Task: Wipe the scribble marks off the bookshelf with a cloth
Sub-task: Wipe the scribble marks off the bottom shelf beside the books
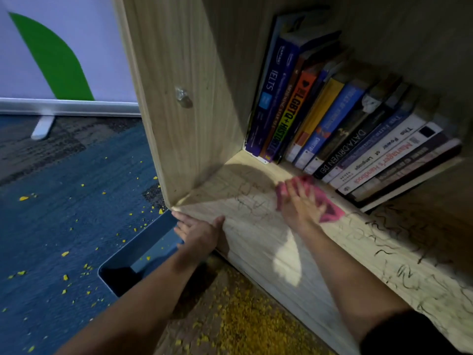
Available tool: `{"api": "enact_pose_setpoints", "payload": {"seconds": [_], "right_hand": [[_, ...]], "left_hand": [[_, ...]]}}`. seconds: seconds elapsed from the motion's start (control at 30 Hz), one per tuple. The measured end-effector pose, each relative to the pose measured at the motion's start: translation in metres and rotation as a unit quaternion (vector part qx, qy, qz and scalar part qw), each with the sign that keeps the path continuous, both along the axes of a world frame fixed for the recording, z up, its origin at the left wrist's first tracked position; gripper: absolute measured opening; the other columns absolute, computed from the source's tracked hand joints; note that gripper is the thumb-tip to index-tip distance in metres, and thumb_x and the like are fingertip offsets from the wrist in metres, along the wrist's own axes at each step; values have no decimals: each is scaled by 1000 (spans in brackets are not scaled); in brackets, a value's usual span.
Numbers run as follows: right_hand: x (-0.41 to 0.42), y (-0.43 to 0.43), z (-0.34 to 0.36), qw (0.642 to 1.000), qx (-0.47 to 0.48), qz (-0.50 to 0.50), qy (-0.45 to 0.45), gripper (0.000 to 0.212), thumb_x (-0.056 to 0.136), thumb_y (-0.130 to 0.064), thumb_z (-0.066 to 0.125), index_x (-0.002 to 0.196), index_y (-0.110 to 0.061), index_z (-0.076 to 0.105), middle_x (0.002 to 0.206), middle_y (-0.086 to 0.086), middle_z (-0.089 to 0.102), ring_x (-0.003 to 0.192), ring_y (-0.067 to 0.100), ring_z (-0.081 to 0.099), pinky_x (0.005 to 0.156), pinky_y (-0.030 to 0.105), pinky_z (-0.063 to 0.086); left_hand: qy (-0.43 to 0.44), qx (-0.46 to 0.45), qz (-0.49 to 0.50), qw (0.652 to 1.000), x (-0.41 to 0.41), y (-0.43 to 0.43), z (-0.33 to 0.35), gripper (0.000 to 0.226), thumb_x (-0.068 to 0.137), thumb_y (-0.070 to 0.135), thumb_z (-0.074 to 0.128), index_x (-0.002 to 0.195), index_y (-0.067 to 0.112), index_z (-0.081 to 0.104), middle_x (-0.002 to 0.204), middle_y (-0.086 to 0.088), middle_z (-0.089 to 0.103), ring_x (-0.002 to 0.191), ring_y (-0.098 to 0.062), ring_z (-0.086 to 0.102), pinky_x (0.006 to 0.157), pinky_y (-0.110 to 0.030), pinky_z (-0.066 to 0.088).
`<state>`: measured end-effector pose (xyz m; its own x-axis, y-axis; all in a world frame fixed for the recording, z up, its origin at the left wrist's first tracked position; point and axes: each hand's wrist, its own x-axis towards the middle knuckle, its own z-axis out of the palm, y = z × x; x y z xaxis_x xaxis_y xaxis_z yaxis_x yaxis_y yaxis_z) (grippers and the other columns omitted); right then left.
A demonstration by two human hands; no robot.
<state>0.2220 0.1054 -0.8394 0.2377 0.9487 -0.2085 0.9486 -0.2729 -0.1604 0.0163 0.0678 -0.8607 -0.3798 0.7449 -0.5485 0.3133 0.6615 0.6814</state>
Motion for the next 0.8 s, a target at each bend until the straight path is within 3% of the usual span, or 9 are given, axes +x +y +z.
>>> {"api": "enact_pose_setpoints", "payload": {"seconds": [0.1,0.2,0.27,0.33,0.43,0.53,0.6,0.73,0.8], "right_hand": [[-53,-3,-7,990,54,133,-3,51,102,-39,15,149,-29,28,158,-7,20,146,21,15,111,55,16],[-71,-67,-12,943,149,298,-27,49,91,-34,30,129,-23,60,137,-5,55,126,18,49,94,40,35],[-60,-97,-17,928,156,338,-28,45,91,-34,35,125,-26,63,133,-9,58,125,12,46,92,36,38],[-48,-85,-18,918,157,362,-33,47,99,-36,26,126,-26,63,134,-9,58,125,13,50,90,36,46],[-56,-19,-9,940,95,325,-48,64,101,-39,7,126,-17,63,134,0,58,121,22,57,83,46,52],[-57,41,-4,962,22,268,-52,56,101,-39,13,152,-18,20,160,-1,14,147,18,13,110,44,26],[-57,41,-6,970,17,238,-50,55,103,-36,21,154,-22,6,161,-5,0,148,16,1,113,41,19],[-48,-67,-18,944,33,322,-68,57,98,-36,22,152,-18,18,159,1,18,147,22,14,108,52,28],[-38,-128,-16,938,82,335,-46,52,98,-38,21,145,-20,32,151,-2,37,140,21,29,102,43,31]], "left_hand": [[3,4,0,1000,1,0,-1,116,85,46,63,144,1,-26,159,-19,-2,146,-31,1,116,-44,7],[-8,3,10,1000,1,-1,0,115,85,43,65,145,1,-24,158,-20,2,146,-30,5,115,-42,10],[-15,6,12,1000,1,0,1,115,86,41,65,145,1,-24,158,-21,4,146,-31,6,115,-42,12],[-20,11,10,1000,-1,0,1,113,87,40,64,144,1,-26,157,-22,5,146,-32,6,116,-45,13],[-22,12,5,1000,-2,-2,1,111,88,39,62,144,0,-25,156,-24,6,145,-34,7,116,-46,13],[-17,18,21,999,1,-3,6,108,88,36,63,146,-1,-20,155,-27,9,144,-36,10,115,-41,12],[-26,10,31,999,1,-1,11,108,88,37,64,146,1,-20,155,-26,10,144,-36,11,116,-41,12],[-40,-6,25,999,0,-1,14,109,88,37,63,146,3,-22,157,-23,6,146,-34,7,117,-42,9],[-53,-5,21,998,-1,-1,12,108,89,36,63,146,3,-24,158,-22,3,146,-34,4,117,-41,7]]}}
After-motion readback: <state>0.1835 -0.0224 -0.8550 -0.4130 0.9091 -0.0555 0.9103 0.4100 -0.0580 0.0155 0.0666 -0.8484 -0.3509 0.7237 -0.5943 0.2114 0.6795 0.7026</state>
